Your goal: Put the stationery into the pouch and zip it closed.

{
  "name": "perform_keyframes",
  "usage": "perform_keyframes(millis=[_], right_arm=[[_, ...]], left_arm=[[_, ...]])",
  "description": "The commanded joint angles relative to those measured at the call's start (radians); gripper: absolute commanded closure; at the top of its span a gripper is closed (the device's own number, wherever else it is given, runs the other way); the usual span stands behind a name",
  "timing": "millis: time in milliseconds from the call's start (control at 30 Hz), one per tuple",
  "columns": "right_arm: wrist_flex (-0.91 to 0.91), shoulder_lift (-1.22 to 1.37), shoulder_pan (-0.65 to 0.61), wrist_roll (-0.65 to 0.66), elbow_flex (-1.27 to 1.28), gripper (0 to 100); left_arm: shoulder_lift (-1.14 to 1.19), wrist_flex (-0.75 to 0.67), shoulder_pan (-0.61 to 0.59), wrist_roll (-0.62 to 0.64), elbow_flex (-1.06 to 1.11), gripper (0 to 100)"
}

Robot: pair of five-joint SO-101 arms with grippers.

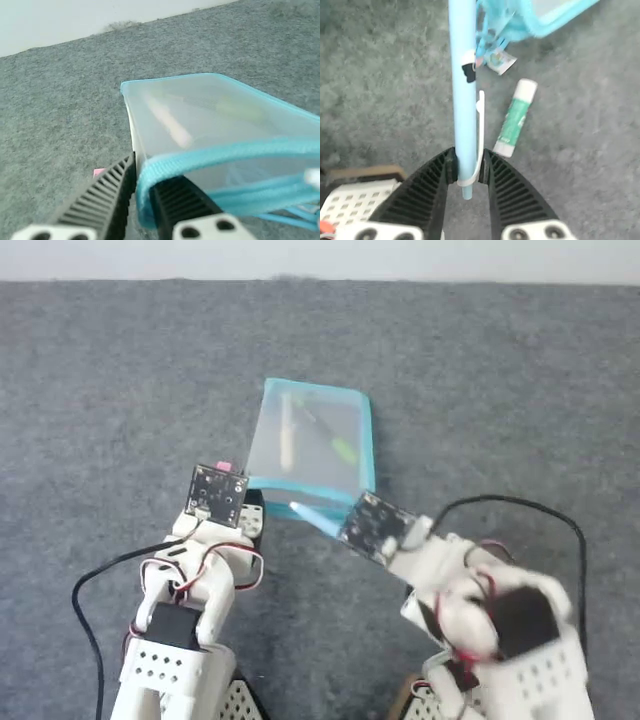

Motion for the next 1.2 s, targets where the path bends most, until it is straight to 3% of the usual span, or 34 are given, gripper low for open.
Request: perform_keyframes(millis=[0, 533, 1167], right_arm=[[0.008, 0.114, -0.004, 0.005, -0.075, 99.2], [-0.102, 0.460, -0.005, -0.124, -0.192, 99.2], [-0.015, 1.043, -0.007, -0.365, -0.807, 99.2]], left_arm=[[-0.014, -0.029, -0.044, 0.025, -0.027, 99], [-0.017, -0.026, -0.041, 0.020, -0.028, 99], [-0.018, -0.023, 0.038, 0.018, -0.028, 99]])
